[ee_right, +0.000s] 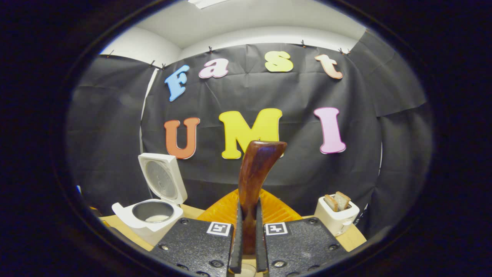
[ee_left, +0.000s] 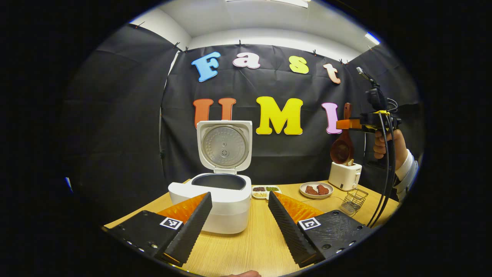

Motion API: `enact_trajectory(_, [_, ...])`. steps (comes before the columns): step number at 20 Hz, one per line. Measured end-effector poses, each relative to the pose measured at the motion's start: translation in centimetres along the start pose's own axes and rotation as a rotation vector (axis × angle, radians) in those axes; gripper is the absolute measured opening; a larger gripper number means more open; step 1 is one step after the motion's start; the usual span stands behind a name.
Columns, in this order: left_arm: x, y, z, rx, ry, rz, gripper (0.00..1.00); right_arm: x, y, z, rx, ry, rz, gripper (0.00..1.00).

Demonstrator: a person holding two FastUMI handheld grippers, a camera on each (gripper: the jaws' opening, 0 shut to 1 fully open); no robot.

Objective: Close the left gripper, press the button to open the rice cooker; take a wooden spoon from the chopstick holder with the right hand, scoop a spoonful of rice and pour it into the rice cooker, then put the wooden spoon back into the chopstick holder.

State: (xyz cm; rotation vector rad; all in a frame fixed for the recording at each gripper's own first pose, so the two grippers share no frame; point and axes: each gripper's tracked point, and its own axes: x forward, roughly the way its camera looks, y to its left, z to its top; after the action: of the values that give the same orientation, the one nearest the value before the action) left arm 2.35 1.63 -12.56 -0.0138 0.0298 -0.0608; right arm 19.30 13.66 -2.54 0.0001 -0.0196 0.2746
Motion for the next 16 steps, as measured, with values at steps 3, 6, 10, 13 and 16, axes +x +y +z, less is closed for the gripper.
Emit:
enact_trajectory(3, [0.4,-0.9,-0.2,0.021,0.014,0.000,0.94,-1.8,-5.6,-3.1,0.019,0.015,-0.114,0.19])
enact_trajectory(6, [0.8,-1.3,0.1,0.021,0.006,0.004,0.94,-3.3,-9.3,-6.9,0.031,0.058,-0.178,0.19])
enact_trajectory(10, [1.3,-2.6,-0.3,-0.004,0.010,-0.001,0.94,-4.8,-13.0,-11.2,0.003,0.120,-0.238,0.19])
enact_trajectory(13, [1.6,-3.5,-0.7,-0.005,0.014,-0.008,0.94,-5.2,-13.5,-11.5,0.036,0.129,-0.225,0.19])
enact_trajectory(16, [1.7,-4.2,-0.5,0.011,0.018,-0.011,0.94,-4.9,-12.9,-11.6,0.044,0.126,-0.190,0.20])
